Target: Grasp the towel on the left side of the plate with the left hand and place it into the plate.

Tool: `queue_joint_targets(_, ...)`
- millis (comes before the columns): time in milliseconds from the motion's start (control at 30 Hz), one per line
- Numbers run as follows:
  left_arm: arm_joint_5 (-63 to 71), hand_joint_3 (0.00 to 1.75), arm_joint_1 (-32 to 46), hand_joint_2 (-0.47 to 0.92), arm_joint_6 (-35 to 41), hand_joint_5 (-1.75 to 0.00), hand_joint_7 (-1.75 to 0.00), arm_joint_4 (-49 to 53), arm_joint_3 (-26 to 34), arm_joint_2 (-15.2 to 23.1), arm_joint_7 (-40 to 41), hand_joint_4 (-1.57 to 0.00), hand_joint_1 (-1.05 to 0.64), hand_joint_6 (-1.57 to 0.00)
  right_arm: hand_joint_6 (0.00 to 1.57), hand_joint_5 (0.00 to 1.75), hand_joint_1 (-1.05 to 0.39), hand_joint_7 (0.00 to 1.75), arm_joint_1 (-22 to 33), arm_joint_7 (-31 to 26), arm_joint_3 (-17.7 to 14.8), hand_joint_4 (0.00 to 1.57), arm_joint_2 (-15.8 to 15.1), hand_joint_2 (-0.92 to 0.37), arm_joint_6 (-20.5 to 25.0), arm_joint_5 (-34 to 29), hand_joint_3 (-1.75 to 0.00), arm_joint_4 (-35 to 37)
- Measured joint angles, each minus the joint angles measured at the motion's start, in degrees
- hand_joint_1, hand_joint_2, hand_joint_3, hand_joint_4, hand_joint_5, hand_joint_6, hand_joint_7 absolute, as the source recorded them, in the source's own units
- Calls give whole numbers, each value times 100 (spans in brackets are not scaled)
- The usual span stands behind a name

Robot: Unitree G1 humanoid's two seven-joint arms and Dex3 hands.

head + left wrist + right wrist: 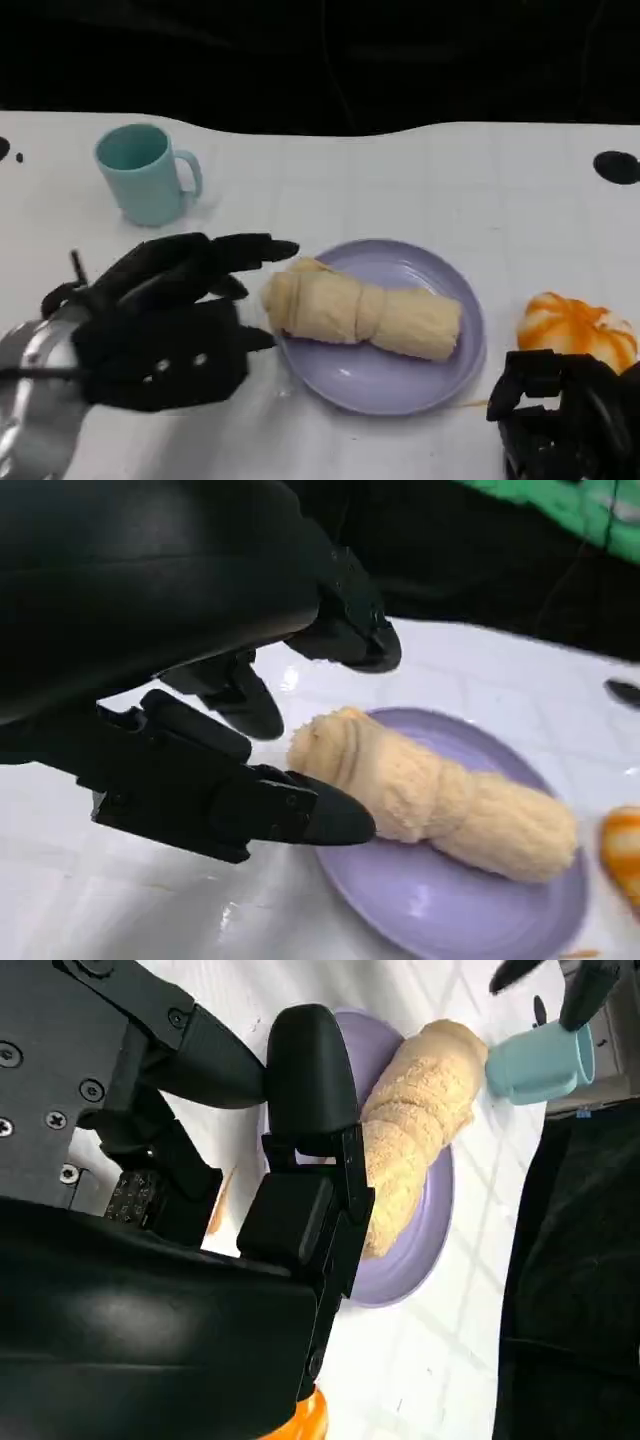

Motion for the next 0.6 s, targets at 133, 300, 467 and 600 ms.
queue_joint_targets(133,-800,36,647,91,-384,-91,-12,-17,501,-314,329,-80,-14,-101,147,132,-86,107,16,-3,2,148,2,4,24,-1,-175,-26)
queue_joint_targets(300,-1742,83,1274,74,-710,-143,-82,33,931,-873,641,-75,-13,-92,146,132,-86,108,17,-26,18,148,12,2,27,-6,-175,-49)
queue_joint_targets(467,-2686,89,1938,73,142,-166,-112,-443,1161,-1224,639,-77,-17,-84,143,134,-80,111,20,-52,20,146,12,-1,9,-20,-175,-58)
queue_joint_targets(600,-3075,97,2400,69,760,-174,-131,-801,1235,-1393,643,-71,-15,-78,141,135,-75,114,-2,-50,18,145,11,-2,-15,-20,-175,-58)
